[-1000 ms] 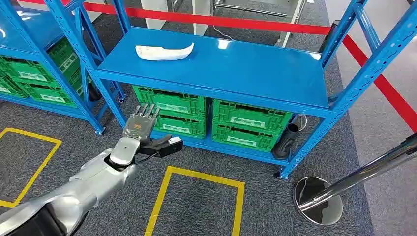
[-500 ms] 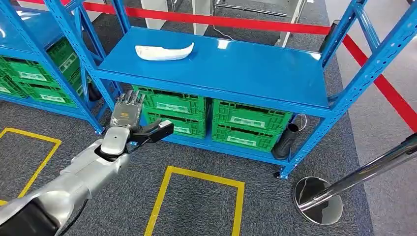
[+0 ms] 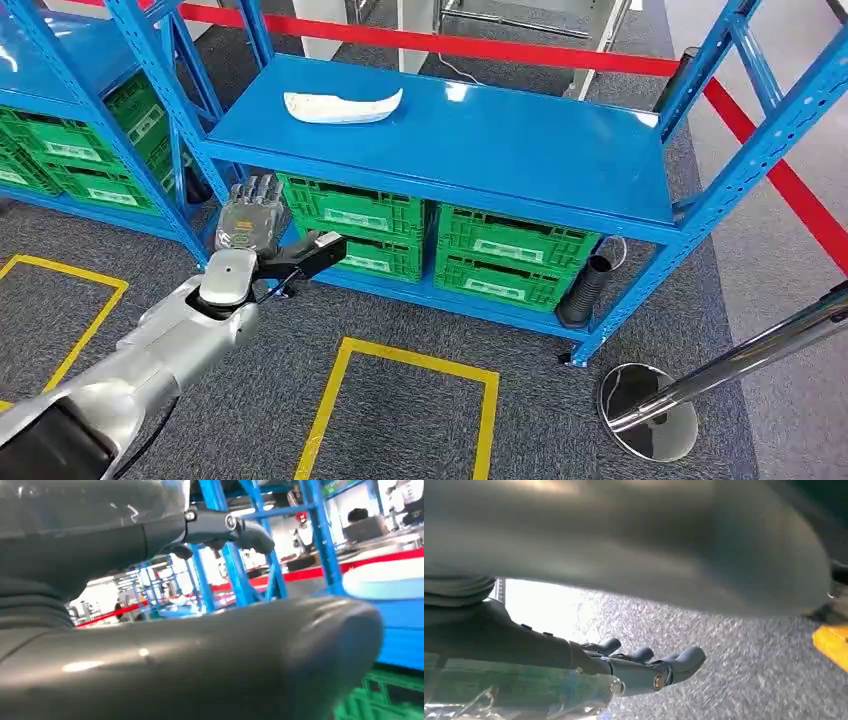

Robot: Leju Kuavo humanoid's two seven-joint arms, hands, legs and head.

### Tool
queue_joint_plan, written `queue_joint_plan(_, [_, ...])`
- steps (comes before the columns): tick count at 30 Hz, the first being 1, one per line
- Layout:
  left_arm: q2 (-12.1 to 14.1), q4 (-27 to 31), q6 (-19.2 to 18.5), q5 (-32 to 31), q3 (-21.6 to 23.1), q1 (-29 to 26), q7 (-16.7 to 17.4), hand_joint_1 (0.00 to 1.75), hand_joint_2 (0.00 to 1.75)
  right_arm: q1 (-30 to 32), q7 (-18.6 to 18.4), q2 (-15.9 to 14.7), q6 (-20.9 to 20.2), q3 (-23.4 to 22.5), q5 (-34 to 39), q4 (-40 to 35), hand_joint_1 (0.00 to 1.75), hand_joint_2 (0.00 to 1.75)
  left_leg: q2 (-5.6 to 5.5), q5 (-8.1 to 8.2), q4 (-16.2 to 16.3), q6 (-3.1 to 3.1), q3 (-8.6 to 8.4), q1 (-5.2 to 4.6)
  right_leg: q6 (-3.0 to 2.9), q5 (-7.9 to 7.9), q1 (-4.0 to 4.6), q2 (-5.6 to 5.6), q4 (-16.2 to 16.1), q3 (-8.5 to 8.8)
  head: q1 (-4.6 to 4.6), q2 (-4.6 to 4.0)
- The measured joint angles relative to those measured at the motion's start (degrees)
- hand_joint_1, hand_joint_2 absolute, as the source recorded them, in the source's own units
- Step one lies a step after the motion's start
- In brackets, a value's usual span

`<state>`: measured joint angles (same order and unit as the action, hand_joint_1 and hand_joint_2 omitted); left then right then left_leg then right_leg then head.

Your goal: Take the parts from the cabinet and place them on the table.

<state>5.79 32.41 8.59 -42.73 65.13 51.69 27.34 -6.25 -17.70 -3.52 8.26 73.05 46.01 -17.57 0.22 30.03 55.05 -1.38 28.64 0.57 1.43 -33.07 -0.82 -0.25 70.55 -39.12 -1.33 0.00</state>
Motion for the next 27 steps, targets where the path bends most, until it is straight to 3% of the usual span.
queue_joint_plan(1, [0.0, 0.1, 0.0, 0.0, 0.0, -0.3, 0.0, 0.00, 0.00, 0.0, 0.0, 0.0, 0.0, 0.0, 0.0, 0.0, 0.00, 0.00, -0.04, 0.23, 0.0, 0.12, -0.16, 0.08, 0.26, -0.18, -0.19, 0.00, 3.2, -2.21, 0.02, 0.00])
queue_joint_plan(2, [0.1, 0.1, -0.1, 0.0, 0.0, -0.6, 0.0, 0.00, 0.00, 0.1, 0.0, 0.0, 0.0, 0.0, 0.0, 0.0, 0.00, 0.00, -0.09, 0.53, 0.1, 0.35, -0.46, 0.18, 0.55, 1.14, -0.38, -0.02, 3.5, -3.09, -0.02, 0.00])
queue_joint_plan(3, [0.1, 0.1, -0.2, 0.0, 0.0, -0.7, 0.1, 0.00, 0.00, 0.0, 0.0, -0.1, 0.0, 0.0, 0.0, 0.0, 0.00, 0.00, -0.12, 0.94, 0.2, 0.69, -0.90, 0.37, 0.73, 3.57, -0.54, -0.04, 1.4, -2.72, -0.04, 0.00])
queue_joint_plan(5, [0.2, 0.2, -0.2, 0.0, -0.2, -0.7, 0.3, 0.00, 0.00, 0.0, 0.0, -0.3, 0.0, 0.1, 0.0, 0.0, 0.00, 0.00, -0.15, 2.25, 0.6, 1.55, -2.05, 0.97, 1.15, 10.10, -0.91, -0.15, -7.4, 0.34, -0.07, 0.00])
queue_joint_plan(6, [0.2, 0.4, -0.2, 0.0, -0.3, -0.8, 0.3, 0.00, 0.00, 0.2, 0.0, -0.2, -0.1, 0.1, 0.0, 0.0, 0.00, 0.00, -0.17, 2.96, 0.8, 2.19, -2.21, 0.96, 1.37, 9.66, -0.78, -0.09, -8.7, 1.05, -0.04, 0.00])
queue_joint_plan(7, [0.3, 0.4, -0.2, 0.0, -0.3, -0.6, 0.4, 0.00, 0.00, 0.1, -0.1, -0.2, -0.1, 0.1, 0.2, 0.0, 0.00, 0.00, -0.17, 3.37, 1.4, 2.77, -2.02, 0.79, 0.86, 9.27, -0.49, 0.10, -9.6, 1.48, -0.46, 0.00])
queue_joint_plan(8, [0.3, 0.6, -0.2, 0.0, -0.4, -0.7, 0.3, 0.00, 0.00, -0.1, -0.1, -0.2, -0.1, 0.1, 0.2, 0.0, 0.00, 0.00, -0.27, 3.28, 1.4, 3.08, -1.56, 0.74, -0.39, 7.64, -0.46, 0.22, -10.5, 1.87, -0.35, 0.00])
queue_joint_plan(10, [0.3, 0.7, -0.3, -0.3, -0.4, -0.8, 0.4, 0.00, 0.00, 0.2, -0.2, -0.3, -0.1, 0.2, 0.4, 0.0, 0.00, 0.00, -0.23, 3.24, 1.1, 3.32, -1.71, 0.88, -1.15, 7.13, -0.25, 0.47, -10.2, 1.63, -0.07, 0.00])
queue_joint_plan(12, [0.4, 0.9, -0.3, -0.5, -0.7, -0.8, 0.5, 0.00, 0.00, 0.2, -0.3, -0.4, 0.1, 0.3, 0.4, 0.0, 0.00, 0.00, -0.20, 4.16, 2.6, 3.98, -1.38, 1.07, -2.10, 6.52, -0.55, 0.52, -10.6, 2.73, 0.24, 0.00])
queue_joint_plan(13, [0.4, 1.1, -0.3, -0.5, -0.8, -0.7, 0.5, 0.00, 0.00, 0.0, -0.3, -0.3, 0.1, 0.3, 0.3, 0.0, 0.00, 0.00, -0.20, 5.26, 5.8, 4.04, 0.35, 1.03, -2.45, 6.24, -0.53, 0.52, -10.7, 3.16, 0.42, 0.00])
queue_joint_plan(15, [0.6, 1.1, -0.5, -0.6, -0.9, -1.1, 0.6, 0.00, 0.00, 0.0, -0.3, -0.3, 0.1, 0.4, 0.4, 0.0, 0.00, 0.00, -0.19, 8.01, 15.2, 4.17, 6.14, 0.96, -2.81, 5.68, -0.40, 0.63, -10.8, 3.93, 0.46, 0.00])
queue_joint_plan(16, [0.7, 1.1, -0.5, -0.7, -0.9, -1.5, 0.6, 0.00, 0.00, 0.0, -0.3, -0.3, 0.1, 0.4, 0.4, 0.0, 0.00, 0.00, -0.20, 8.35, 18.8, 4.11, 8.98, 0.95, -2.89, 5.30, -0.31, 0.70, -10.8, 4.40, 0.50, 0.00])
queue_joint_plan(17, [0.7, 1.2, -0.5, -0.8, -0.9, -1.9, 0.6, 0.00, 0.00, 0.1, -0.3, -0.3, 0.1, 0.4, 0.4, 0.0, 0.00, 0.00, -0.20, 7.15, 19.8, 3.90, 10.70, 0.90, -2.93, 4.86, -0.18, 0.82, -10.8, 4.99, 0.55, 0.00])
queue_joint_plan(18, [0.8, 1.2, -0.5, -0.8, -1.0, -2.1, 0.7, 0.00, 0.00, 0.3, -0.3, -0.3, 0.1, 0.4, 0.5, 0.0, 0.00, 0.00, -0.20, 4.35, 18.3, 3.48, 11.16, 0.76, -2.92, 4.39, -0.06, 0.92, -10.8, 5.63, 0.57, 0.00])
queue_joint_plan(20, [1.0, 1.2, -0.5, -0.9, -1.0, -2.1, 0.7, 0.00, 0.00, 0.3, -0.3, -0.3, 0.1, 0.4, 0.5, 0.0, 0.00, 0.00, -0.24, -3.15, 10.1, 2.25, 9.67, 0.14, -2.86, 3.55, 0.16, 1.15, -10.8, 6.87, 0.59, 0.00])
queue_joint_plan(21, [1.1, 1.2, -0.5, -0.9, -1.1, -2.2, 0.7, 0.00, 0.00, 0.3, -0.3, -0.3, 0.1, 0.4, 0.5, 0.0, 0.00, 0.00, -0.34, -4.81, 7.2, 1.51, 8.86, -0.36, -2.71, 3.19, 0.12, 1.28, -10.9, 7.32, 0.51, 0.00])
queue_joint_plan(22, [1.3, 1.3, -0.6, -0.9, -1.1, -2.4, 0.8, 0.00, 0.00, 0.2, -0.3, 0.0, 0.1, 0.5, 0.5, 0.0, 0.00, 0.00, -0.44, -4.88, 7.6, 1.01, 8.58, -0.75, -2.41, 3.19, 0.23, 1.41, -11.2, 7.29, 0.11, 0.00])
queue_joint_plan(24, [1.5, 1.6, -0.9, -0.9, -1.2, -2.4, 0.9, 0.00, 0.00, 0.3, -0.3, 0.0, 0.0, 0.5, 0.5, 0.0, 0.00, 0.00, -0.41, -5.02, 6.7, 0.79, 8.56, -1.15, -1.65, 3.26, -0.31, 1.46, -11.6, 7.23, 0.70, 0.00])
queue_joint_plan(25, [1.5, 1.7, -0.9, -0.9, -1.3, -2.2, 0.9, 0.00, 0.00, 0.3, -0.3, 0.0, 0.0, 0.5, 0.6, 0.0, 0.00, 0.00, -0.41, -4.95, 6.6, 0.66, 8.62, -1.26, -1.42, 3.35, -0.34, 1.38, -12.0, 7.35, 0.55, 0.00])
queue_joint_plan(26, [1.6, 1.9, -0.9, -0.9, -1.4, -1.9, 0.9, 0.00, 0.00, 0.2, -0.3, 0.1, 0.0, 0.5, 0.6, 0.0, 0.00, 0.00, -0.39, -4.98, 5.4, 0.45, 8.07, -1.01, -1.00, 3.32, -0.05, 1.32, -12.3, 7.74, 0.68, 0.02])
queue_joint_plan(27, [1.7, 2.3, -0.9, -0.9, -1.5, -1.6, 0.9, 0.00, 0.00, 0.0, -0.3, 0.0, 0.1, 0.5, 0.6, 0.0, 0.00, 0.00, -0.64, -3.35, 2.2, 0.29, 5.77, -0.17, -0.85, 2.55, -0.01, 1.15, -12.0, 7.56, 0.66, 0.00])
